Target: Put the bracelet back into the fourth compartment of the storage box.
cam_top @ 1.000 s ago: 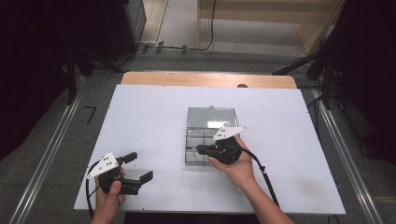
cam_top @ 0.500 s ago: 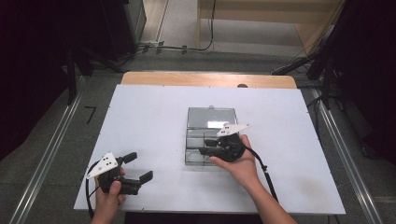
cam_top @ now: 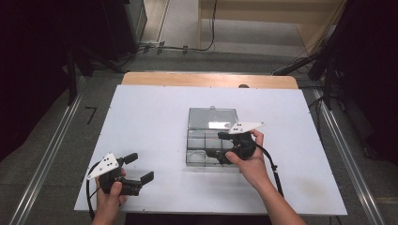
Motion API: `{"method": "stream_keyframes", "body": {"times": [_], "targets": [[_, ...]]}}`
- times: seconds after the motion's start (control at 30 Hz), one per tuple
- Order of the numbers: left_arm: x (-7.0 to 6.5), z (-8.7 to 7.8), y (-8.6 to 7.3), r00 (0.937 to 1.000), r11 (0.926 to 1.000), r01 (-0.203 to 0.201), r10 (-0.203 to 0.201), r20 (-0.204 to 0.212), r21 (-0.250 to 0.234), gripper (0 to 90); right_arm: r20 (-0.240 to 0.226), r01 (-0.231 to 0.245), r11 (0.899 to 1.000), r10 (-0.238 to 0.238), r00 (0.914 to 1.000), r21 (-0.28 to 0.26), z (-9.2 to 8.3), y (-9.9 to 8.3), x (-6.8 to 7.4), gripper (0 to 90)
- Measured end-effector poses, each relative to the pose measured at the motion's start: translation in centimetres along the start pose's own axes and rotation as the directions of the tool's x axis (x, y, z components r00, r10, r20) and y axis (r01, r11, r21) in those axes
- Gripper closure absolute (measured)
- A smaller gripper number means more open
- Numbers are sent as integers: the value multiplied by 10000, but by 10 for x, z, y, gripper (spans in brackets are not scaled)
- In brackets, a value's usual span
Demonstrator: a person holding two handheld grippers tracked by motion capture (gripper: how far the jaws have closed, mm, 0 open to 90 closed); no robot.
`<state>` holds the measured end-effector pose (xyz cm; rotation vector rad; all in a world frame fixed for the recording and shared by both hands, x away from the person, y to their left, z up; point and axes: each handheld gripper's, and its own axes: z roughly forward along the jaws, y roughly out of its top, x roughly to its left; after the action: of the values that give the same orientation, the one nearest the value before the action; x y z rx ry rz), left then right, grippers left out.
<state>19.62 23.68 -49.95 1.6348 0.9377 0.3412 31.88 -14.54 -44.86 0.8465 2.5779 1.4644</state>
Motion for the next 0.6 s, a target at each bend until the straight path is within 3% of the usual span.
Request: {"method": "stream_keyframes", "body": {"times": [0.6], "targets": [[2, 4, -3, 9999, 10000, 60, -59, -97, 60, 0, 0, -68, 9995, 68, 10000, -319, -19, 2, -18, 1]]}}
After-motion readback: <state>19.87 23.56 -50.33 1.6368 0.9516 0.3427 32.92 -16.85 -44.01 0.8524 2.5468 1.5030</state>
